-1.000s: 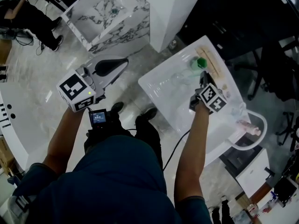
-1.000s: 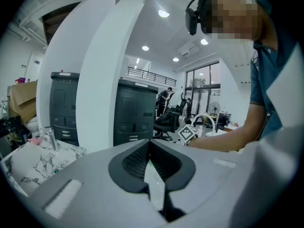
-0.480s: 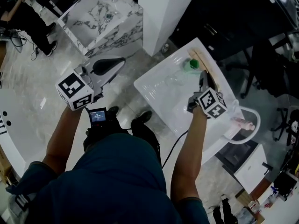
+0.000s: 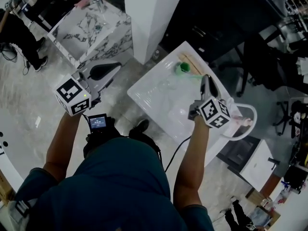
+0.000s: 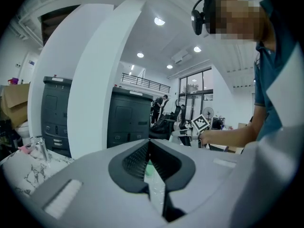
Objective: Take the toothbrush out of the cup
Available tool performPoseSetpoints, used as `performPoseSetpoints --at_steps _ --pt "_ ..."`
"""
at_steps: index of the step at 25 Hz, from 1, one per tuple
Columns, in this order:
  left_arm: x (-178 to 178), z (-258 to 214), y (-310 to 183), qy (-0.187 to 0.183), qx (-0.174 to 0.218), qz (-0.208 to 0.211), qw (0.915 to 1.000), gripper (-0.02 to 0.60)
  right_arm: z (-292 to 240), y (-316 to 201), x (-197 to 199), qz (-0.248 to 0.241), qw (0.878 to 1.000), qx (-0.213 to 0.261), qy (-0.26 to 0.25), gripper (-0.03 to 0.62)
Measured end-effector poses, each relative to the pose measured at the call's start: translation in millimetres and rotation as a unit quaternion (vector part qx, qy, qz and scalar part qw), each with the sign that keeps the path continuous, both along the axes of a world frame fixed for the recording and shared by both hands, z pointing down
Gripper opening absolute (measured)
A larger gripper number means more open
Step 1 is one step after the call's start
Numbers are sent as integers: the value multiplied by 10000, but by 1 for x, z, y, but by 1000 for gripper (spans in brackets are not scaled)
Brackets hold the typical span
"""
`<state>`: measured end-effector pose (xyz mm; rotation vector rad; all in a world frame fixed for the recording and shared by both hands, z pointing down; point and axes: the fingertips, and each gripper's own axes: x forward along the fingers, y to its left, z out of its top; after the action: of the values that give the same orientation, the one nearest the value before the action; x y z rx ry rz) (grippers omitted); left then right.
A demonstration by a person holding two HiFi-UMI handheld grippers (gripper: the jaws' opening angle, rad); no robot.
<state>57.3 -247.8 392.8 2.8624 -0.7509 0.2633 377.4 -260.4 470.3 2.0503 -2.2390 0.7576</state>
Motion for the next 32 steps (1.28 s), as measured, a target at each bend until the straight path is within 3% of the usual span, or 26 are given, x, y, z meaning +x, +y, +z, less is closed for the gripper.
performPoseSetpoints --at_steps 20,32 --pt "37 -7 -9 150 86 438 9989 -2 -25 62 53 478 9956 72 797 52" --pt "39 -3 -8 106 73 437 9990 -1 -15 85 61 502 9965 6 667 60"
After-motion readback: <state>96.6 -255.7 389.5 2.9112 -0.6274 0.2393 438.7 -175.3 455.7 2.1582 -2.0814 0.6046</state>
